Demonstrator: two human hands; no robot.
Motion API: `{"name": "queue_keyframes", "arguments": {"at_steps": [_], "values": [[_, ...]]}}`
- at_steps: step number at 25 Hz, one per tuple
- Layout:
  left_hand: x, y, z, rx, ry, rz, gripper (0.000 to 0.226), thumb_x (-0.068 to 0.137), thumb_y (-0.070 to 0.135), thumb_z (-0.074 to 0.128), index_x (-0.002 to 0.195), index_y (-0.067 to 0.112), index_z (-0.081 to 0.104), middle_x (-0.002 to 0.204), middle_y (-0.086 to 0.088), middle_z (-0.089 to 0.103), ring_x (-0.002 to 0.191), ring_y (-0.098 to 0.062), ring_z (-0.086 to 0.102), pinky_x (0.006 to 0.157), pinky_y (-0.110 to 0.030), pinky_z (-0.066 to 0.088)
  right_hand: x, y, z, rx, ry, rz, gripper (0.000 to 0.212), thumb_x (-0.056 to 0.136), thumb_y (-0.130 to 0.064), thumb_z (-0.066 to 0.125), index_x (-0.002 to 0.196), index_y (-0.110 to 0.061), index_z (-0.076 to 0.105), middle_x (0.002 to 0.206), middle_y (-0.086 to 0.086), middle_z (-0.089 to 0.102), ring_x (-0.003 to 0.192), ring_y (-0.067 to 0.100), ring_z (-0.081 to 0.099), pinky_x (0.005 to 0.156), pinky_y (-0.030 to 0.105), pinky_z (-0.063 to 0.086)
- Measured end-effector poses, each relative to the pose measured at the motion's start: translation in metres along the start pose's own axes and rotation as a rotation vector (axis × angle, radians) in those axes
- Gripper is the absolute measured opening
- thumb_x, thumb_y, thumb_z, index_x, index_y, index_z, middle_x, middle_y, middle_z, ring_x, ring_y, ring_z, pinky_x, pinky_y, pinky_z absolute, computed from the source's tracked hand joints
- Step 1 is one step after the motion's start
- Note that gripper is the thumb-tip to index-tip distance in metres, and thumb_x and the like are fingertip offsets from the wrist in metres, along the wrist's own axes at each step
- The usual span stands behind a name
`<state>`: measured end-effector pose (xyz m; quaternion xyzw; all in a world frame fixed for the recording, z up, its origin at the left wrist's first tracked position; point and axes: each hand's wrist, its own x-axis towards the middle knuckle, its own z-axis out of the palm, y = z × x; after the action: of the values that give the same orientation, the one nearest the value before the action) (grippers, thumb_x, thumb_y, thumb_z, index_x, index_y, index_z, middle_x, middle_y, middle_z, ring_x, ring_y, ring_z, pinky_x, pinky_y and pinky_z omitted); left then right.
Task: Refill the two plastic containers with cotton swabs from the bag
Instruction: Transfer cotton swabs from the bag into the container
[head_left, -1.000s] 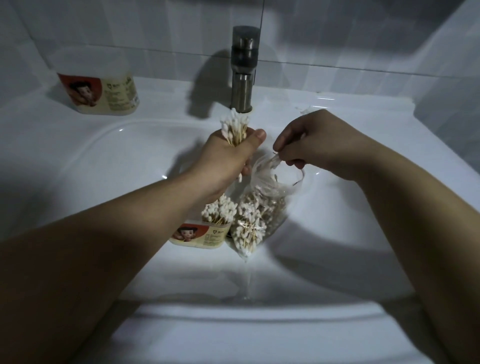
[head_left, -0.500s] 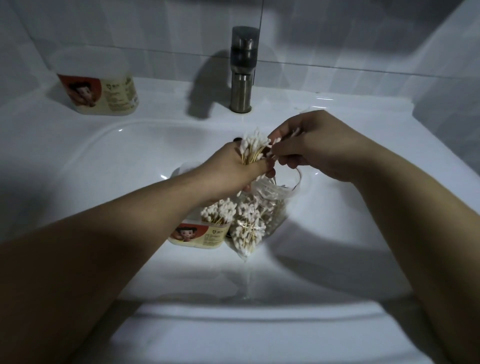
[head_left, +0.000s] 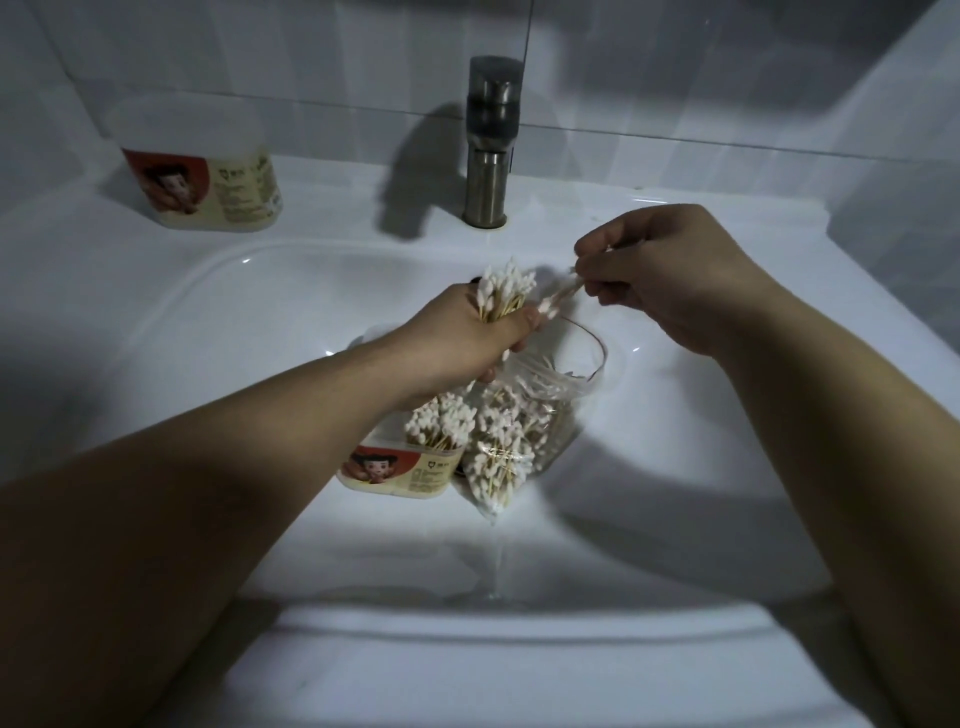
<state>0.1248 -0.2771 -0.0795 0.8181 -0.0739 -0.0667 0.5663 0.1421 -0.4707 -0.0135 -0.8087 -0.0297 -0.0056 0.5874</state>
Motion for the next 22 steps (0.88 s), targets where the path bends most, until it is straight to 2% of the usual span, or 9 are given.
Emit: {"name": "queue_keyframes", "arguments": {"at_steps": [3, 5, 9, 11, 12, 13, 15, 18, 22], "values": [[0.000, -0.001, -0.002, 0.020, 0.021, -0.021, 0.025, 0.101, 0.036, 0.059, 0.090, 0.019, 0.073, 0.073, 0.006, 0.068, 0.065, -0.016, 0.060, 0.068, -0.033, 0.049, 0.005, 0.001, -0.010, 0.051, 0.058, -0.009, 0.011, 0.083, 0.009, 0.071, 0.083, -0.002, 0.071, 0.071, 0.011, 0.064, 0.060, 0.019, 0.062, 0.061, 0.021, 0.054], [0.000, 0.000, -0.001, 0.018, 0.060, -0.025, 0.030, 0.103, 0.036, 0.054, 0.085, 0.018, 0.070, 0.075, 0.002, 0.071, 0.059, -0.015, 0.060, 0.066, -0.031, 0.048, 0.005, 0.002, -0.012, -0.030, 0.031, -0.008, 0.012, 0.082, 0.009, 0.072, 0.082, -0.002, 0.071, 0.070, 0.013, 0.064, 0.062, 0.021, 0.062, 0.064, 0.024, 0.055], [0.000, 0.001, 0.001, -0.073, 0.043, 0.004, 0.025, 0.102, 0.040, 0.053, 0.102, 0.023, 0.071, 0.089, 0.000, 0.078, 0.073, -0.030, 0.068, 0.074, -0.046, 0.056, 0.000, 0.007, 0.004, -0.156, -0.093, -0.021, 0.012, 0.080, 0.007, 0.075, 0.091, 0.001, 0.072, 0.070, 0.017, 0.065, 0.066, 0.026, 0.064, 0.071, 0.035, 0.060], [0.000, 0.001, 0.003, -0.112, -0.013, 0.031, 0.022, 0.103, 0.038, 0.054, 0.109, 0.023, 0.069, 0.094, 0.000, 0.079, 0.079, -0.026, 0.071, 0.064, -0.033, 0.053, -0.002, 0.008, 0.014, -0.168, -0.102, -0.053, 0.014, 0.081, 0.006, 0.076, 0.094, 0.003, 0.072, 0.069, 0.018, 0.065, 0.063, 0.025, 0.064, 0.072, 0.036, 0.061], [-0.002, 0.003, 0.004, -0.130, -0.029, 0.032, 0.019, 0.105, 0.033, 0.054, 0.109, 0.022, 0.068, 0.092, 0.003, 0.078, 0.074, -0.021, 0.071, 0.057, -0.026, 0.050, -0.002, 0.008, 0.017, -0.171, -0.093, -0.066, 0.015, 0.081, 0.005, 0.077, 0.095, 0.004, 0.071, 0.069, 0.018, 0.065, 0.060, 0.023, 0.064, 0.071, 0.035, 0.060], [-0.003, 0.004, 0.005, -0.141, -0.030, 0.026, 0.016, 0.106, 0.029, 0.054, 0.106, 0.021, 0.068, 0.086, 0.006, 0.077, 0.067, -0.017, 0.065, 0.053, -0.023, 0.047, -0.002, 0.009, 0.019, -0.170, -0.082, -0.071, 0.017, 0.081, 0.004, 0.078, 0.096, 0.004, 0.071, 0.070, 0.018, 0.064, 0.059, 0.022, 0.064, 0.070, 0.034, 0.060], [-0.001, 0.002, 0.004, -0.154, -0.014, 0.018, 0.016, 0.104, 0.025, 0.056, 0.100, 0.016, 0.069, 0.078, 0.007, 0.070, 0.067, -0.020, 0.055, 0.057, -0.028, 0.045, -0.002, 0.009, 0.019, -0.141, -0.074, -0.052, 0.019, 0.080, 0.005, 0.077, 0.098, 0.003, 0.071, 0.076, 0.020, 0.065, 0.063, 0.023, 0.065, 0.071, 0.033, 0.060], [0.000, 0.000, 0.004, -0.153, -0.006, -0.006, 0.022, 0.102, 0.027, 0.059, 0.102, 0.008, 0.070, 0.078, 0.000, 0.065, 0.073, -0.025, 0.053, 0.066, -0.037, 0.043, -0.001, 0.008, 0.015, -0.031, -0.074, 0.002, 0.015, 0.085, 0.013, 0.065, 0.096, 0.003, 0.068, 0.080, 0.024, 0.063, 0.067, 0.029, 0.063, 0.070, 0.033, 0.059], [-0.001, 0.008, 0.004, -0.190, 0.073, -0.017, 0.022, 0.104, 0.028, 0.056, 0.085, 0.021, 0.064, 0.068, 0.010, 0.062, 0.066, -0.012, 0.057, 0.069, -0.029, 0.045, 0.000, 0.005, 0.016, -0.040, -0.063, 0.026, 0.031, 0.088, 0.014, 0.045, 0.084, -0.004, 0.070, 0.071, 0.013, 0.062, 0.056, 0.021, 0.056, 0.054, 0.027, 0.047]]}}
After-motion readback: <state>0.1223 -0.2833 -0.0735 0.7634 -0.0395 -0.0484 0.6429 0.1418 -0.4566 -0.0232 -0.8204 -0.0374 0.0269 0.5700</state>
